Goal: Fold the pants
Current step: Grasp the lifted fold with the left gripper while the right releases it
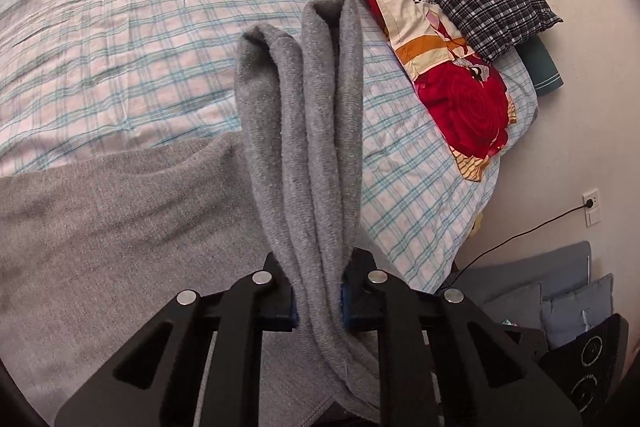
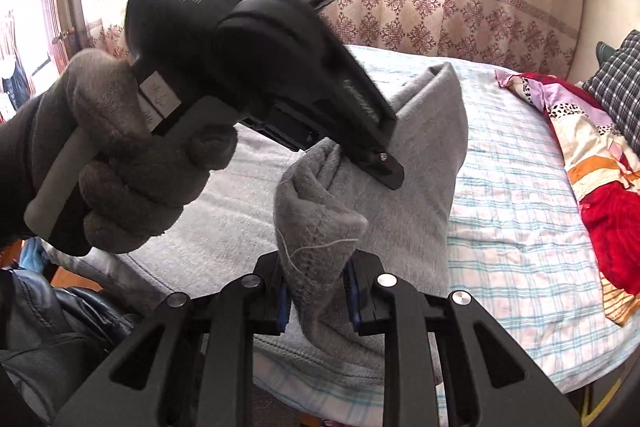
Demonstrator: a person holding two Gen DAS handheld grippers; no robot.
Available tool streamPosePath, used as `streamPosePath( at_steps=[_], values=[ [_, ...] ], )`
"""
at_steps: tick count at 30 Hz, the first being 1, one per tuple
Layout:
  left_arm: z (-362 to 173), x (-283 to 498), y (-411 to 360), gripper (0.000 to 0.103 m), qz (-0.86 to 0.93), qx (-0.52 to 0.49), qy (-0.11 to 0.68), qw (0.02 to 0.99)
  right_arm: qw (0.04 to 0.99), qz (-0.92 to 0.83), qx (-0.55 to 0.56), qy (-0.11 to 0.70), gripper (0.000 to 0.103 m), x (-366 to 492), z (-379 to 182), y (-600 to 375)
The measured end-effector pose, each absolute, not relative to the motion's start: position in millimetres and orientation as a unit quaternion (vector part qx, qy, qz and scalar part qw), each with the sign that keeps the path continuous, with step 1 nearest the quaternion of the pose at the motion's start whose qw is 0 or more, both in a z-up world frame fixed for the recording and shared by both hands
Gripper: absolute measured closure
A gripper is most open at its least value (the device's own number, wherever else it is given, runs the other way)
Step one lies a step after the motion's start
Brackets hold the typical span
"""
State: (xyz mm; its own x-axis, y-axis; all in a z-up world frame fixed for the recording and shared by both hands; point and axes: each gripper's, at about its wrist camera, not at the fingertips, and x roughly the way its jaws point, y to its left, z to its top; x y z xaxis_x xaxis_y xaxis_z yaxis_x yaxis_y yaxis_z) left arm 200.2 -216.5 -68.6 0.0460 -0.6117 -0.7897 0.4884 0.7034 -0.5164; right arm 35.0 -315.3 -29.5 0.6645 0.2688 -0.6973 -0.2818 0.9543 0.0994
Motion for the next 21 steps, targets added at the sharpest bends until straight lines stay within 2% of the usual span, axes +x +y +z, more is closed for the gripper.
streamPosePath(
  at_steps=[2,4,12,16,21],
  values=[
    [-63.7,200.4,-198.5,0.089,-0.373,-0.066,0.569,0.73,0.907,0.174,0.03,0.382,0.049,34.3,-22.3,-324.1],
    [-58.8,201.6,-179.1,0.089,-0.363,-0.079,0.563,0.739,0.9,0.196,0.069,0.383,0.041,33.2,-17.5,-335.2],
    [-52.6,195.3,-99.2,0.089,-0.317,-0.1,0.544,0.77,0.878,0.201,0.169,0.4,0.041,27.4,-23.5,-364.3],
    [-69.2,187.6,-63.8,0.089,-0.292,-0.108,0.55,0.775,0.873,0.18,0.167,0.422,0.041,36.6,-35.8,-359.7],
    [-101.0,175.8,-43.7,0.089,-0.25,-0.069,0.552,0.793,0.858,0.185,0.149,0.456,0.041,42.6,-51.3,-336.3]
  ],
)
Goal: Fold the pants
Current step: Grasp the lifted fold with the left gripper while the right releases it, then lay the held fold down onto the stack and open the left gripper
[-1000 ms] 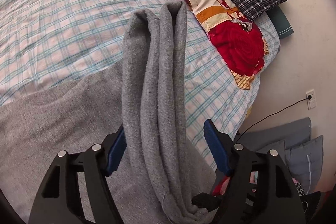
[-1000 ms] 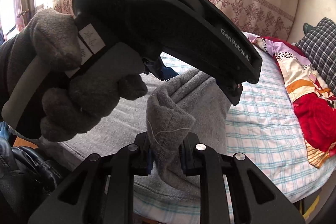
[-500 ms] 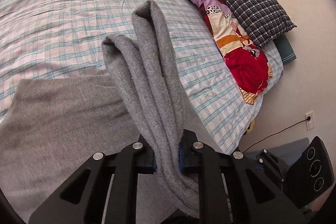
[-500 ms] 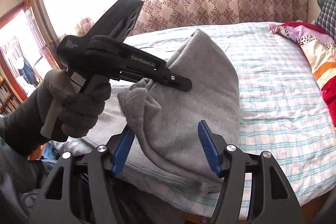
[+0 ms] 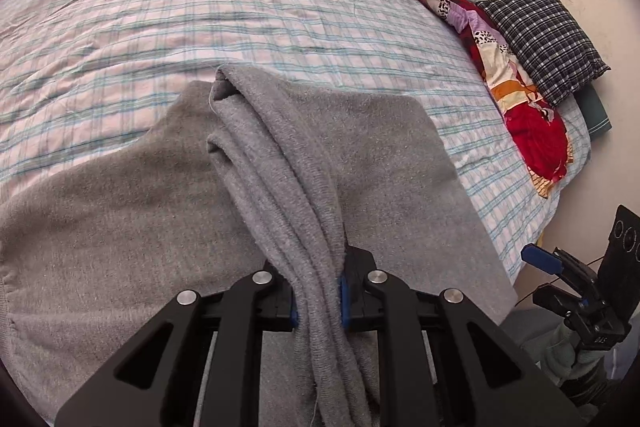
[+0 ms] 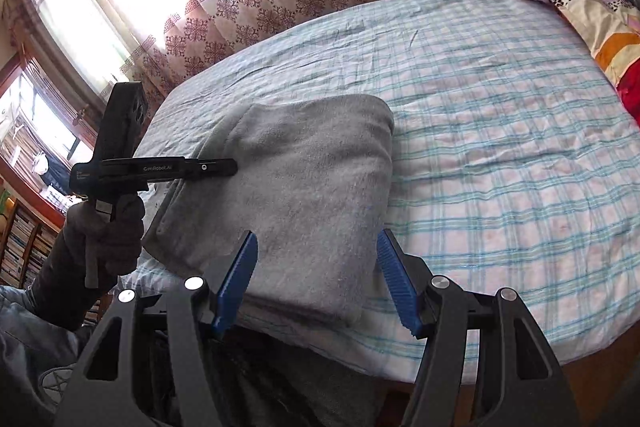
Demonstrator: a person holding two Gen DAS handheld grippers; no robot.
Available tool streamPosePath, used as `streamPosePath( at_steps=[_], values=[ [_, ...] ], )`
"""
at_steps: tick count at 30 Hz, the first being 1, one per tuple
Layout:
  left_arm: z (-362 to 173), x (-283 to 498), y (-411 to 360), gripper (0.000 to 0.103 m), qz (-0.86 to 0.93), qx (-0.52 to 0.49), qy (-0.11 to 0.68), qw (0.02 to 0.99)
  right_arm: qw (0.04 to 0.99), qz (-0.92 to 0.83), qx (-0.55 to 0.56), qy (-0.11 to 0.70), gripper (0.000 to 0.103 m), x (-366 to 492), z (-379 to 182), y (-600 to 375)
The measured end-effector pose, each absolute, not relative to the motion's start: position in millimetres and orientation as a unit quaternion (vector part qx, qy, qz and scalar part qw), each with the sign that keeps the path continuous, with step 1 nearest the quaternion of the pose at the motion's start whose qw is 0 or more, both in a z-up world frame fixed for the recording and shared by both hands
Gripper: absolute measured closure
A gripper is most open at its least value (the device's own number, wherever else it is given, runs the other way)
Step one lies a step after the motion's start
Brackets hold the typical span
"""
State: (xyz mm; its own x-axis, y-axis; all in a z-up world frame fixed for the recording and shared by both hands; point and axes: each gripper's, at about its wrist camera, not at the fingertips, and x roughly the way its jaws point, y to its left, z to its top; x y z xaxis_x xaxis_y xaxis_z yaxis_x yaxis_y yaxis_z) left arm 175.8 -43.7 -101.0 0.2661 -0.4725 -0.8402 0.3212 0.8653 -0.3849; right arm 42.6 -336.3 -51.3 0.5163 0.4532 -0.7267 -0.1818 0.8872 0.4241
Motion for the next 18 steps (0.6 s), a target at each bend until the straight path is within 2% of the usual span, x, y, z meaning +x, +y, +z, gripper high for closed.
streamPosePath(
  at_steps=[5,10,16,17,18],
  values=[
    [-123.7,172.5,-30.9,0.089,-0.245,-0.072,0.552,0.794,0.839,0.178,0.096,0.506,0.041,51.2,-79.2,-306.4],
    [-119.0,175.1,-28.1,0.089,-0.254,-0.077,0.538,0.801,0.813,0.167,0.097,0.549,0.041,52.3,-100.3,-301.6],
    [-106.4,184.1,-27.0,0.088,-0.245,-0.051,0.503,0.827,0.826,0.175,0.122,0.522,0.041,51.0,-79.6,-314.0],
    [-108.4,186.9,-24.0,0.086,-0.24,-0.054,0.508,0.826,0.829,0.171,0.121,0.519,0.041,50.2,-76.6,-316.4],
    [-112.0,188.5,-21.5,0.079,-0.237,-0.057,0.517,0.82,0.831,0.168,0.119,0.518,0.041,50.0,-73.9,-318.6]
  ],
)
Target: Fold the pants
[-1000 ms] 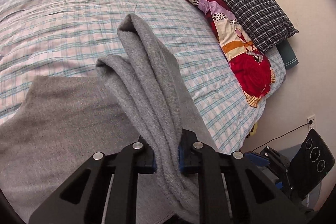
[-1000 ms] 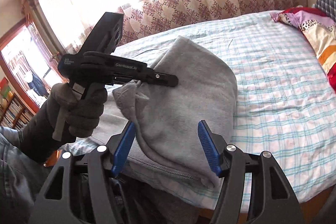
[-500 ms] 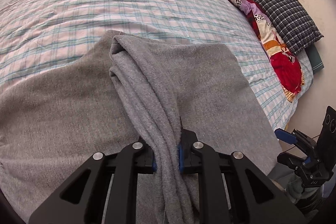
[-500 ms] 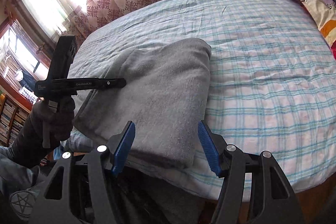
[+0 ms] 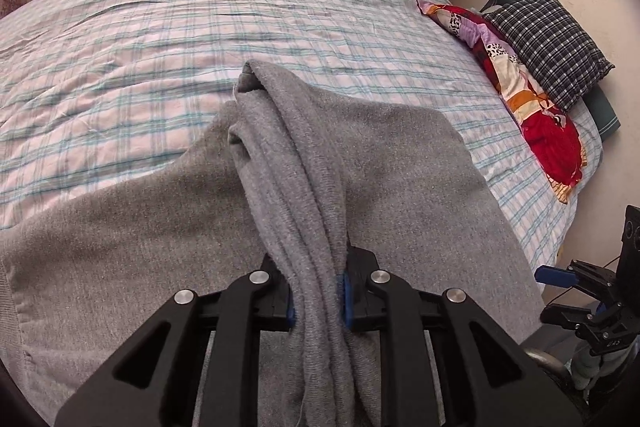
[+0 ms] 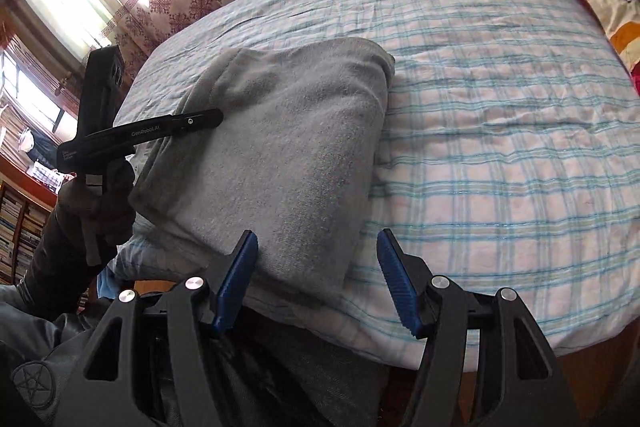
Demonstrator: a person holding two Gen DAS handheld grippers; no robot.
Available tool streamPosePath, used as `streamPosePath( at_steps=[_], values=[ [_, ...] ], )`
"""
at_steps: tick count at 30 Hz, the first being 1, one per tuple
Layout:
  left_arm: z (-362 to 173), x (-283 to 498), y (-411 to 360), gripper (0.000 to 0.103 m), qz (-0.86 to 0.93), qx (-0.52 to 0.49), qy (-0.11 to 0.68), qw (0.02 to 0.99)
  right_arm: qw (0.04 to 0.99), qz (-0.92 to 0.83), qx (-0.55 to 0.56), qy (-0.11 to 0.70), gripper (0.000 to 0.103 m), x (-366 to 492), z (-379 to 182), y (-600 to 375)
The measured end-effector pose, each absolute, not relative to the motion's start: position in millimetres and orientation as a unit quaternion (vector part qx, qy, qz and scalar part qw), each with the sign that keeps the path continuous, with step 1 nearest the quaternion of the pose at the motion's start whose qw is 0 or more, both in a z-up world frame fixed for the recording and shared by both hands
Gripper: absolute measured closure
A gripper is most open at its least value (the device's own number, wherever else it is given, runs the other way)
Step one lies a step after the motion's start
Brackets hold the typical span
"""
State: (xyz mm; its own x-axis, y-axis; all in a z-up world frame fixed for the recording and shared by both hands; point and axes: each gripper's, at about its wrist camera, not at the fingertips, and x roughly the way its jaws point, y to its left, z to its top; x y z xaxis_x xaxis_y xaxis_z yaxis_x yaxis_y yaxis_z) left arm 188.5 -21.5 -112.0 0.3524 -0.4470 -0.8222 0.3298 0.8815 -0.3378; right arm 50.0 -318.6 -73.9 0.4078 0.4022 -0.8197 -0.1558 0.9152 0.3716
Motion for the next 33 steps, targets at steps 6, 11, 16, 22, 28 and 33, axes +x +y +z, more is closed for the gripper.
streamPosePath(
  at_steps=[6,11,16,22,28,33],
  values=[
    [-119.2,176.4,-7.4,0.059,-0.194,-0.031,0.538,0.82,0.832,0.152,0.11,0.523,0.041,37.9,-70.7,-334.1],
    [-84.7,162.1,-14.4,0.054,-0.201,-0.002,0.496,0.845,0.825,0.16,0.09,0.534,0.041,27.3,-71.9,-332.6],
    [-74.1,145.4,-49.8,0.049,-0.243,0.019,0.482,0.842,0.828,0.182,0.045,0.528,0.041,24.6,-73.7,-304.7],
    [-107.1,138.4,-73.3,0.049,-0.249,0.035,0.513,0.821,0.836,0.127,-0.009,0.534,0.041,35.6,-86.3,-284.9],
    [-128.3,132.6,-71.0,0.049,-0.246,0.054,0.523,0.814,0.839,0.052,-0.016,0.541,0.041,30.8,-87.1,-310.4],
    [-132.1,128.2,-73.1,0.049,-0.246,0.069,0.516,0.817,0.824,0.036,-0.005,0.565,0.039,27.2,-102.4,-324.9]
  ],
)
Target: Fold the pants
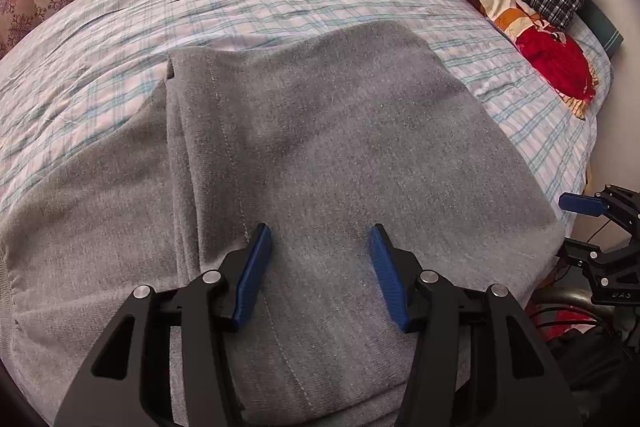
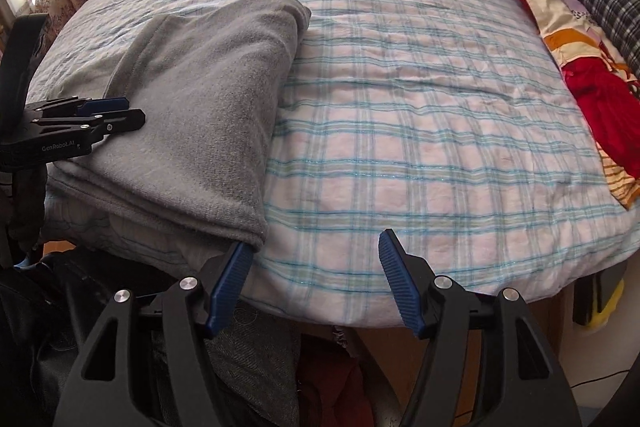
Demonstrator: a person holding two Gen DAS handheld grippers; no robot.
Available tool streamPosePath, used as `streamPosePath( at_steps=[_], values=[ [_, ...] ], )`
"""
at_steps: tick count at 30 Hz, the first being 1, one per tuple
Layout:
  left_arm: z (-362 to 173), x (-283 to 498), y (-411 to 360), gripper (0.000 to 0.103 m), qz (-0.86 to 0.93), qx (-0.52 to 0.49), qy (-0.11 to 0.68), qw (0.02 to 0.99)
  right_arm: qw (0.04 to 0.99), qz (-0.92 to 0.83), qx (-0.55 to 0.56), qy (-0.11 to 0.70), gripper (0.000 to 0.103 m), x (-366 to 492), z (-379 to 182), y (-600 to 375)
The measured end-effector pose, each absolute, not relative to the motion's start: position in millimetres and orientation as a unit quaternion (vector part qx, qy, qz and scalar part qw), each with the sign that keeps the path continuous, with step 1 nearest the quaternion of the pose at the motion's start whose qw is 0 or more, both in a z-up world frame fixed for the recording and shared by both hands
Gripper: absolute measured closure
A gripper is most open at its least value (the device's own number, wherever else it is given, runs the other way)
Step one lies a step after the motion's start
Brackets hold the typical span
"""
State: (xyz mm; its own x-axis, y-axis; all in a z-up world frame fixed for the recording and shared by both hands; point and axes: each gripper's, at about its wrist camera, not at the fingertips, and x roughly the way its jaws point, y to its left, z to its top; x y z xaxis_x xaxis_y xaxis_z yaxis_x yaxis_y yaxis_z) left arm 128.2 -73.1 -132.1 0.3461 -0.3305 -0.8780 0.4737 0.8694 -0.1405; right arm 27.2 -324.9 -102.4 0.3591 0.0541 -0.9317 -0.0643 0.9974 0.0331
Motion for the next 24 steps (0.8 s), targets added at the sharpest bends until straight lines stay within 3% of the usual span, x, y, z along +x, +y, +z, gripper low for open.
streamPosePath(
  at_steps=[8,12,16,21,24],
  values=[
    [-115.5,129.0,-72.0,0.049,-0.252,0.058,0.513,0.819,0.845,0.13,0.029,0.517,0.038,18.9,-51.4,-343.0],
    [-101.9,132.1,-79.9,0.049,-0.258,0.057,0.497,0.826,0.852,0.184,0.128,0.473,0.038,39.4,-32.8,-344.4],
    [-102.0,133.7,-86.4,0.049,-0.258,0.067,0.498,0.825,0.835,0.246,0.144,0.47,0.04,60.7,-45.7,-307.0],
    [-130.1,137.3,-78.1,0.049,-0.243,0.074,0.527,0.811,0.79,0.232,0.122,0.554,0.045,68.9,-103.2,-285.9],
    [-130.4,135.8,-79.1,0.048,-0.246,0.082,0.521,0.813,0.776,0.241,0.149,0.563,0.045,65.5,-114.2,-291.2]
  ],
)
